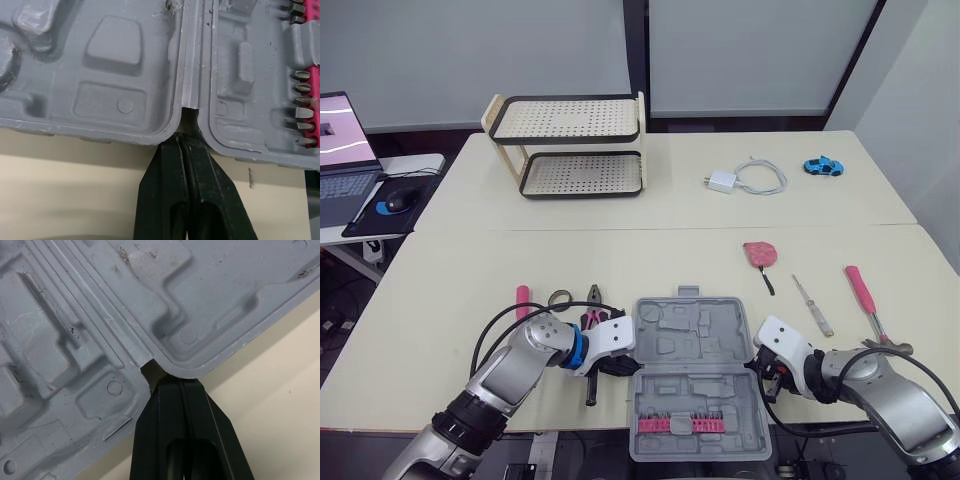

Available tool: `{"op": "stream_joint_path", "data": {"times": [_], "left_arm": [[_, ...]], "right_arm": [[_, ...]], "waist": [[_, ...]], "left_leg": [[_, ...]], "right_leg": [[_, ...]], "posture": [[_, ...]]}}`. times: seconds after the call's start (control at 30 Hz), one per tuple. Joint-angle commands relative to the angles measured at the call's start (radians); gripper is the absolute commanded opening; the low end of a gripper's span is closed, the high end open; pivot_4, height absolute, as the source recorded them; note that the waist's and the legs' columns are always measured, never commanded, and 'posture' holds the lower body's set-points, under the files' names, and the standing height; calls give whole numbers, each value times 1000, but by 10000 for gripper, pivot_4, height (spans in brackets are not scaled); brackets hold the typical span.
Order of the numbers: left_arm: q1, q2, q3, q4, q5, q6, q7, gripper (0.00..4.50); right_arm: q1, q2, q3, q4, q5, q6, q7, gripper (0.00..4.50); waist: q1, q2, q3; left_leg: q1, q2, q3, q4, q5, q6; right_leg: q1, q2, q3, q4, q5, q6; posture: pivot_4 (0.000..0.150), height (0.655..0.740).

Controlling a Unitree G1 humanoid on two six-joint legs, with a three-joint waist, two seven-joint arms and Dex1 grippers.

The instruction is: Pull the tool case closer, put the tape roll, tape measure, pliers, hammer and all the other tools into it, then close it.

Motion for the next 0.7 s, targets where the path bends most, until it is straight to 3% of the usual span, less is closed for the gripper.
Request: {"op": "stream_joint_path", "data": {"times": [0.03,0.7], "left_arm": [[-2,-3,-8,-26,-11,-12,0,460],[-25,36,43,15,-27,-37,-1,460]], "right_arm": [[10,9,12,-15,30,22,4,0],[40,-34,-123,18,64,24,-20,0]], "waist": [[0,0,0],[1,0,0]], "left_leg": [[0,0,0,0,0,0],[0,0,0,0,0,0]], "right_leg": [[0,0,0,0,0,0],[0,0,0,0,0,0]], "posture": [[1500,7400],[1500,7400]]}}
